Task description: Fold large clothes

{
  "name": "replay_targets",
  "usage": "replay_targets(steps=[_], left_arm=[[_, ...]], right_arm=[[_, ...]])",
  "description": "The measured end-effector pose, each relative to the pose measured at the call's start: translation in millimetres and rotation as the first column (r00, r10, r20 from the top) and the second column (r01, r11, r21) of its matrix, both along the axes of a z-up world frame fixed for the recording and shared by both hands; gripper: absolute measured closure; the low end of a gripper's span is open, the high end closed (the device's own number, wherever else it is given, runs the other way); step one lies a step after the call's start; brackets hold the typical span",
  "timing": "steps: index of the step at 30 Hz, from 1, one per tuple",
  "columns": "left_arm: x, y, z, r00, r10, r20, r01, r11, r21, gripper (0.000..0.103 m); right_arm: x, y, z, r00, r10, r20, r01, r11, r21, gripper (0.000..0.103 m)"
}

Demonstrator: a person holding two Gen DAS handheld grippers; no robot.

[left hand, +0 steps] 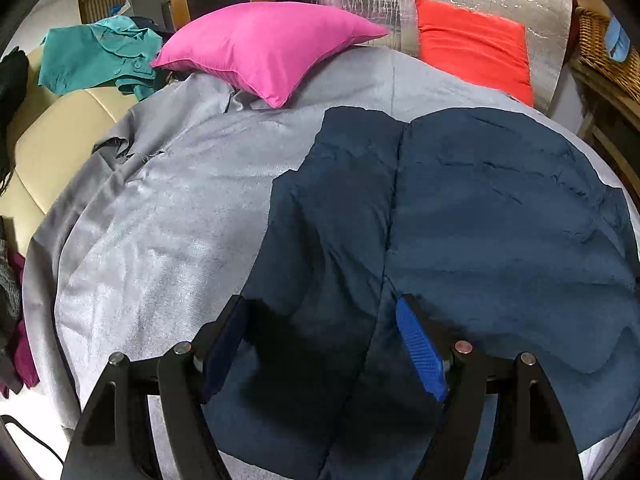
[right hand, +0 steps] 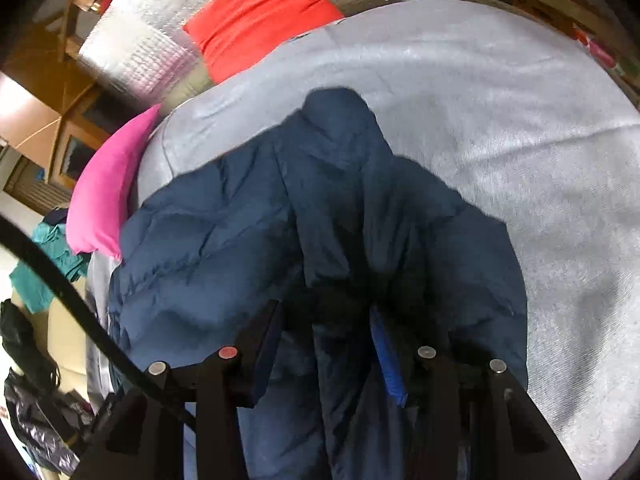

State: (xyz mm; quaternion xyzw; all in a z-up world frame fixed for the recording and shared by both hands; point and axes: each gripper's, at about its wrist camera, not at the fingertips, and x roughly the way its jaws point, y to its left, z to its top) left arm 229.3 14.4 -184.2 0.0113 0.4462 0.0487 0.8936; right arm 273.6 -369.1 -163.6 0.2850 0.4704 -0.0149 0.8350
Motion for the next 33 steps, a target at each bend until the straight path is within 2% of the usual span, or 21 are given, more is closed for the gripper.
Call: replay_targets(steps=[4,7,10,13,15,18,20,24,27,30,33], left_arm=[[-1.9,-0.3,-0.7,1.0,-0.025,0.019,0.025,1.0,0.016,0.026],[-2.2,0.1,1.0,0.999,-0.037,0.026,0.037,0.999,0.029,0.026],[-3.4,-2.3,0.8,0.999,-0.04,0.034,0.038,0.998,0.042,0.026],[-4.1,-5.9,0.8,0.998,-0.052,0.045,0.049,0.996,0.07,0.026],[-4.6,-7.2,1.3,0.997,-0.06,0.051,0.055,0.995,0.081,0.026],[-5.8,-8.5,1.2,0.996,-0.065,0.056,0.06,0.994,0.096,0.026],[-6.6,-9.0,1.3,0.996,-0.065,0.057,0.059,0.993,0.1,0.026],[-8.0,-10.8,1.8,0.996,-0.064,0.062,0.057,0.992,0.112,0.026],[-8.9,-10.9,1.7,0.996,-0.061,0.063,0.054,0.992,0.112,0.026],[-9.5,-10.8,1.5,0.996,-0.064,0.066,0.056,0.992,0.116,0.026],[-10.1,-12.3,1.3,0.996,-0.065,0.068,0.056,0.991,0.123,0.026]], right_arm=[[9.5,5.7,23.9,0.995,-0.001,0.1,0.001,1.0,-0.004,0.053],[29.5,13.7,34.6,0.99,-0.004,0.144,0.013,0.998,-0.058,0.053],[56.7,19.7,29.8,0.993,0.0,0.116,0.009,0.997,-0.071,0.053],[84.0,23.7,6.4,1.0,-0.007,0.021,0.009,0.996,-0.084,0.052],[94.3,25.8,-3.6,1.0,0.002,-0.004,-0.003,0.994,-0.113,0.052],[98.3,29.2,2.9,1.0,-0.002,-0.018,0.0,0.991,-0.136,0.05],[92.2,34.6,13.7,1.0,-0.011,0.008,0.012,0.988,-0.153,0.05],[84.4,59.1,45.3,0.992,0.064,0.106,-0.04,0.976,-0.215,0.05],[79.4,89.3,61.8,0.972,0.158,0.171,-0.116,0.966,-0.233,0.05],[85.2,115.9,55.3,0.96,0.236,0.148,-0.204,0.958,-0.202,0.05],[102.8,134.1,29.4,0.962,0.261,0.084,-0.239,0.947,-0.215,0.05]])
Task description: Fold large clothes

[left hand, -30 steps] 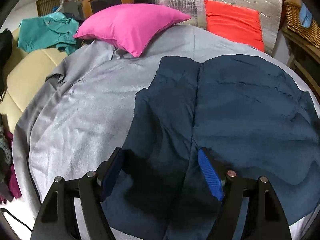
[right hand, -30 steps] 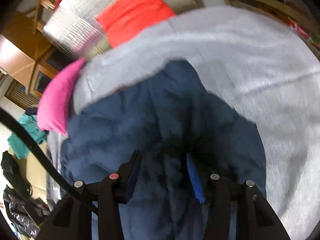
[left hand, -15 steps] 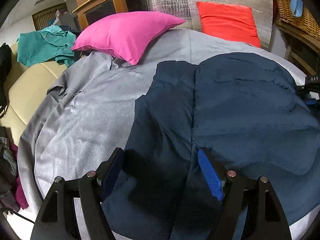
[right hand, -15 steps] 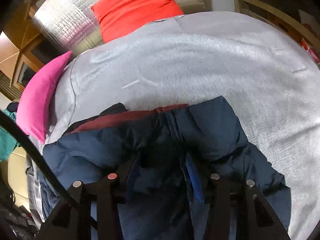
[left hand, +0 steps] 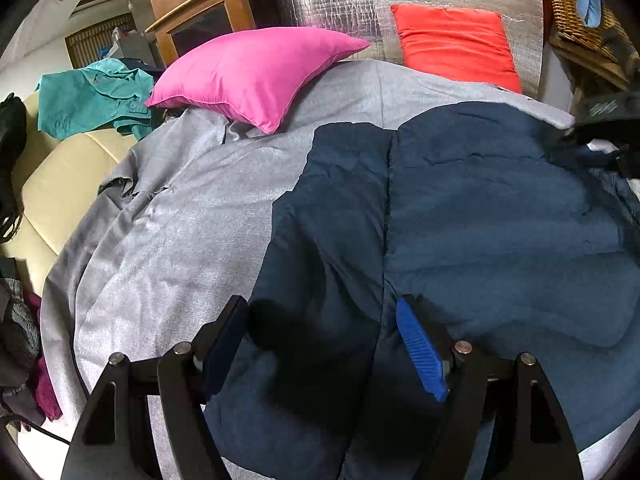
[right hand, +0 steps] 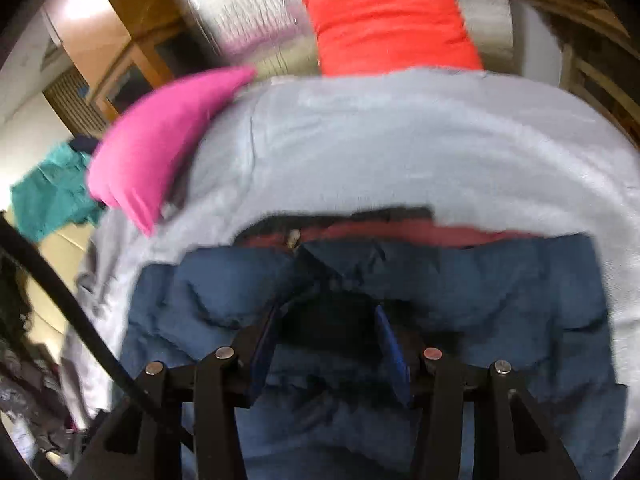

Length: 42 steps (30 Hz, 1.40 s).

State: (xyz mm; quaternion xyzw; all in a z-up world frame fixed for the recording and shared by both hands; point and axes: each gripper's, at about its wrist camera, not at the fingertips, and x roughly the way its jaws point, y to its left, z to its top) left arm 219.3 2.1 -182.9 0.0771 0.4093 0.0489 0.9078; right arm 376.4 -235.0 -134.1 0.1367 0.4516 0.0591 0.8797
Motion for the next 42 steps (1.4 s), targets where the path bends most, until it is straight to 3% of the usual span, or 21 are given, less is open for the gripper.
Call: replay_targets(steps=[3,11,17,21,25,29,31,35,37,40,42], left_arm=[[0.0,-0.9,-0.3,1.0,0.0,0.004,0.0,1.0,0.007,0.026],[-3.7,-1.8,3.2,1.0,-0.002,0.006,0.002,1.0,0.015,0.026],[-11.2,12.0,19.0,0.999,0.005,0.038,-0.004,1.0,-0.022,0.026],[-10.1,49.8,34.2,0.993,0.089,0.072,-0.083,0.993,-0.089,0.025],[2.6,84.9,17.3,0.986,0.157,-0.052,-0.164,0.971,-0.176,0.024],[9.1,82.2,-3.1,0.981,0.132,-0.14,-0.163,0.958,-0.236,0.024],[9.4,72.2,-8.7,0.981,0.13,-0.144,-0.158,0.967,-0.201,0.024],[8.6,62.1,-12.7,0.979,0.152,-0.138,-0.171,0.976,-0.137,0.024],[9.1,61.4,-11.9,0.978,0.158,-0.135,-0.176,0.975,-0.134,0.024],[3.5,60.5,-4.6,0.98,0.168,-0.102,-0.181,0.975,-0.127,0.024],[-1.0,61.0,3.0,0.983,0.173,-0.065,-0.179,0.978,-0.109,0.024]], right_arm=[[14.3,-1.7,-16.8,0.999,-0.021,-0.042,0.022,1.0,0.022,0.046],[-18.6,-15.7,11.7,0.999,-0.043,0.016,0.041,0.995,0.088,0.045],[-85.2,-53.8,48.7,0.989,-0.098,0.113,0.089,0.993,0.084,0.037],[-136.8,-110.4,45.8,0.969,-0.214,0.12,0.197,0.97,0.139,0.032],[-169.6,-159.1,24.7,0.947,-0.318,0.046,0.303,0.93,0.209,0.032],[-181.2,-174.1,1.1,0.941,-0.336,-0.032,0.335,0.921,0.198,0.032],[-175.4,-171.9,-11.1,0.94,-0.335,-0.07,0.342,0.928,0.15,0.032],[-163.2,-161.4,-39.0,0.945,-0.282,-0.163,0.306,0.941,0.144,0.047],[-163.5,-155.0,-30.5,0.954,-0.276,-0.12,0.289,0.951,0.113,0.053],[-169.3,-146.5,-14.5,0.963,-0.268,-0.039,0.27,0.958,0.091,0.054],[-166.6,-142.6,-16.9,0.961,-0.272,-0.043,0.274,0.96,0.054,0.053]])
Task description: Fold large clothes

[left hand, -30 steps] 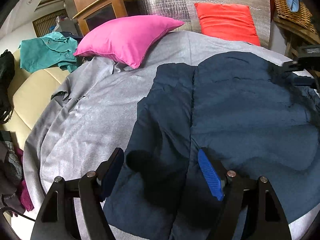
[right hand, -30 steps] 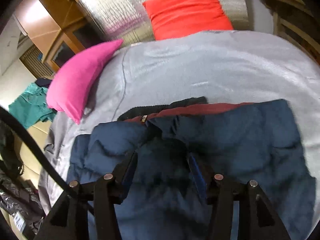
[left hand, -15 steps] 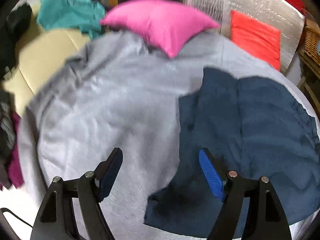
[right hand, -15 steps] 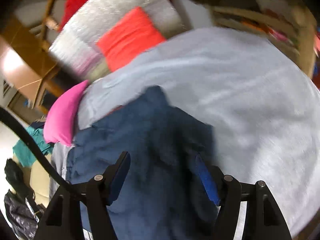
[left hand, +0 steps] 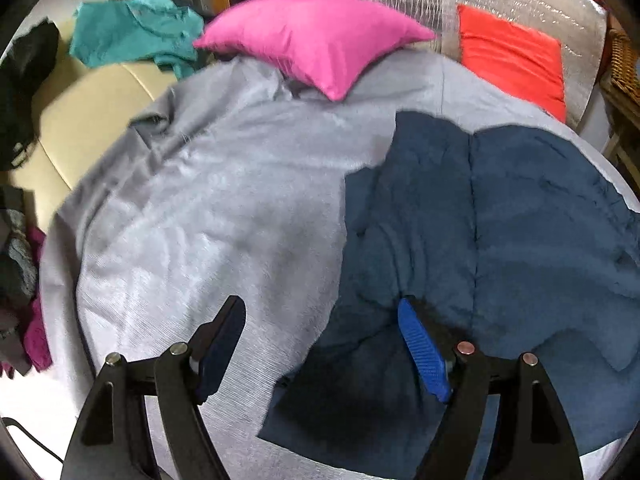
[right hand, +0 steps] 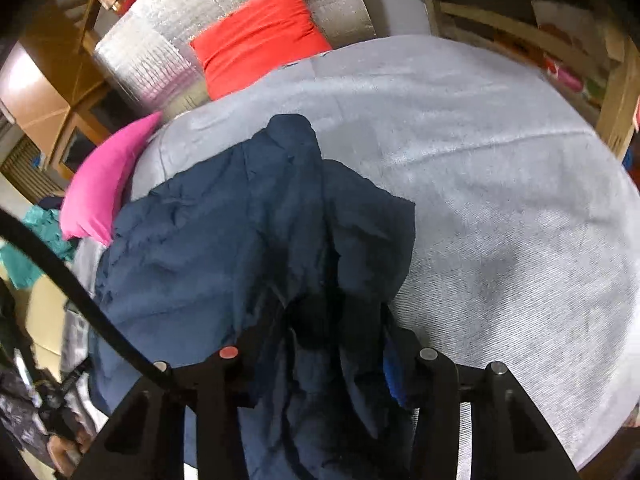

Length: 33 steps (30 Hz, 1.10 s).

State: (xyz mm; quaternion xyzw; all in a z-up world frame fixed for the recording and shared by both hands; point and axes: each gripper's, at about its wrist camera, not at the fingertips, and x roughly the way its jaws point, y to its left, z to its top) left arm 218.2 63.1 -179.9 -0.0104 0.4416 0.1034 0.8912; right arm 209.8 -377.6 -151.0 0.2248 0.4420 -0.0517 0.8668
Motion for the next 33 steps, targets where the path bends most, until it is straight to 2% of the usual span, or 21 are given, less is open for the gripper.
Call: replay_targets(steps=[1,3,5,8,9,12,15,20,27,30,33], left_arm=[[-1.7,-0.3,2.0,1.0,0.007,0.024,-0.008,1.0,0.02,0.024],[4.9,0.0,-5.4,1.0,0.003,0.001,-0.003,0.999,0.046,0.024],[12.3,-2.7,-17.7,0.999,-0.009,-0.05,0.012,0.998,0.064,0.023],[5.5,-9.5,-7.0,1.0,-0.022,-0.008,0.022,0.994,0.108,0.023],[0.6,-12.1,-1.8,0.999,-0.037,0.012,0.035,0.993,0.114,0.023],[-21.9,-19.5,19.2,0.995,-0.055,0.08,0.044,0.99,0.134,0.023],[-45.4,-23.1,39.3,0.988,-0.06,0.141,0.041,0.989,0.14,0.023],[-90.1,-29.7,73.1,0.976,-0.09,0.2,0.065,0.989,0.13,0.023],[-146.5,-41.8,125.8,0.943,-0.12,0.311,0.081,0.987,0.136,0.021],[-171.6,-45.7,148.2,0.922,-0.134,0.363,0.091,0.987,0.132,0.007],[-198.0,-49.3,168.7,0.895,-0.145,0.423,0.093,0.986,0.142,0.006]], right_arm=[[3.6,1.0,-5.9,1.0,-0.003,-0.027,0.003,1.0,-0.011,0.052],[9.0,2.3,-15.3,0.997,0.002,-0.071,-0.003,1.0,-0.012,0.05],[10.3,-0.2,-12.9,0.998,0.001,-0.071,-0.001,1.0,-0.003,0.05],[2.2,-3.0,5.1,0.999,-0.04,-0.018,0.039,0.998,-0.047,0.05],[-5.1,-2.5,17.0,0.998,-0.064,0.026,0.066,0.994,-0.092,0.049],[-30.6,1.7,42.6,0.984,-0.093,0.153,0.115,0.984,-0.139,0.036],[-60.3,14.6,60.2,0.966,-0.082,0.247,0.127,0.977,-0.171,0.033],[-99.9,48.5,78.6,0.95,-0.03,0.311,0.101,0.971,-0.214,0.027],[-160.2,106.0,105.1,0.928,0.095,0.362,0.039,0.937,-0.347,0.023],[-181.0,121.5,114.4,0.918,0.117,0.379,0.028,0.934,-0.357,0.021],[-202.1,139.4,125.5,0.906,0.151,0.396,0.03,0.909,-0.415,0.021]])
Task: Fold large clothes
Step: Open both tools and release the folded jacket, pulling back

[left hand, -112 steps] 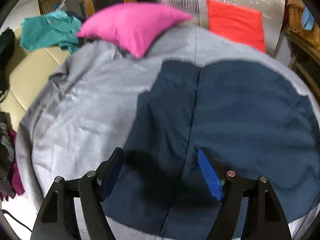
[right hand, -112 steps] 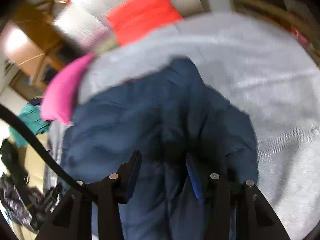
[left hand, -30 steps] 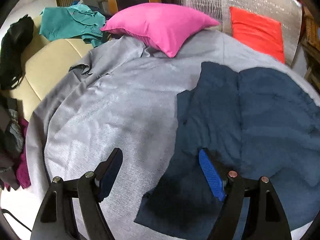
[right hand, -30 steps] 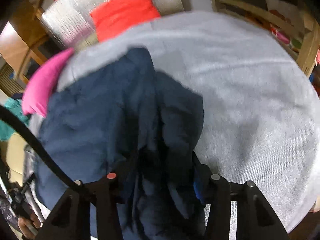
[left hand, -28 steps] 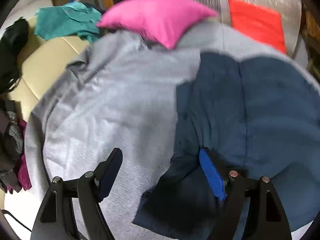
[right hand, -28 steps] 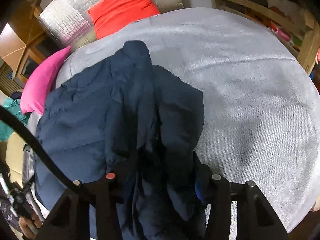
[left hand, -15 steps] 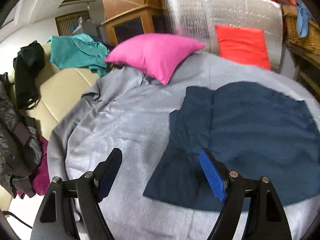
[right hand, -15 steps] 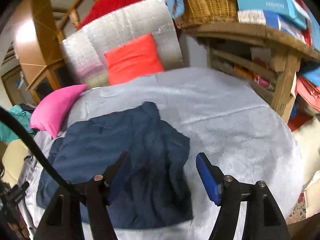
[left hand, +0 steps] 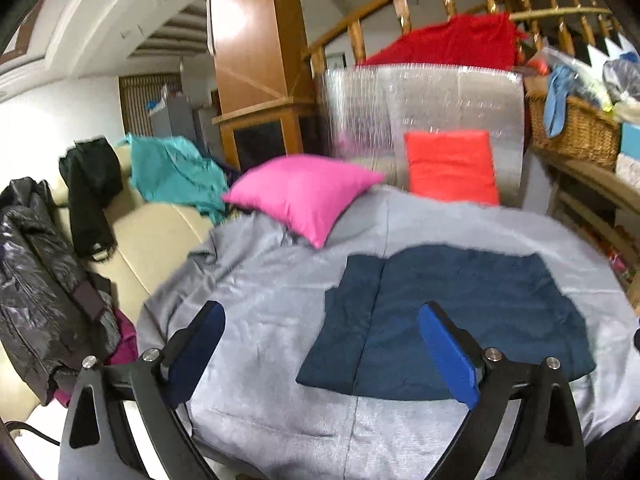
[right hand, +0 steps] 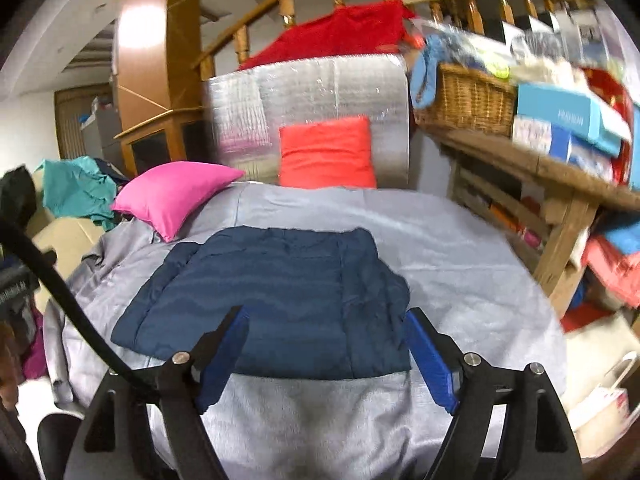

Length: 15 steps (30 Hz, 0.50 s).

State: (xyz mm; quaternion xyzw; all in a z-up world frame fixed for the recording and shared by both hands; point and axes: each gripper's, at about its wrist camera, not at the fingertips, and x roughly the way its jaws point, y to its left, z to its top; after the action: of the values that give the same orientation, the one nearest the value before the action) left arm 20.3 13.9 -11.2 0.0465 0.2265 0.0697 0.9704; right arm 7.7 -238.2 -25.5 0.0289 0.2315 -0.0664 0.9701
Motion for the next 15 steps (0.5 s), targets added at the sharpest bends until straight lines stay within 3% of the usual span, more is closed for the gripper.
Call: replay_targets(steps=[8,15], left_arm=[[-41.3,-13.3,33.6,0.997,-0.042,0.068,0.042,0.999,0.005,0.003],[-60.0,-23.6,49.9,0.994,-0.061,0.092,0.061,0.998,0.002,0.002]], right_arm=[[-38.3,19.9,33.7,0.998,0.006,0.07,-0.005,1.0,-0.011,0.021],[-53.5,17.8,56.2,0.995,-0.026,0.098,0.021,0.998,0.054,0.021]])
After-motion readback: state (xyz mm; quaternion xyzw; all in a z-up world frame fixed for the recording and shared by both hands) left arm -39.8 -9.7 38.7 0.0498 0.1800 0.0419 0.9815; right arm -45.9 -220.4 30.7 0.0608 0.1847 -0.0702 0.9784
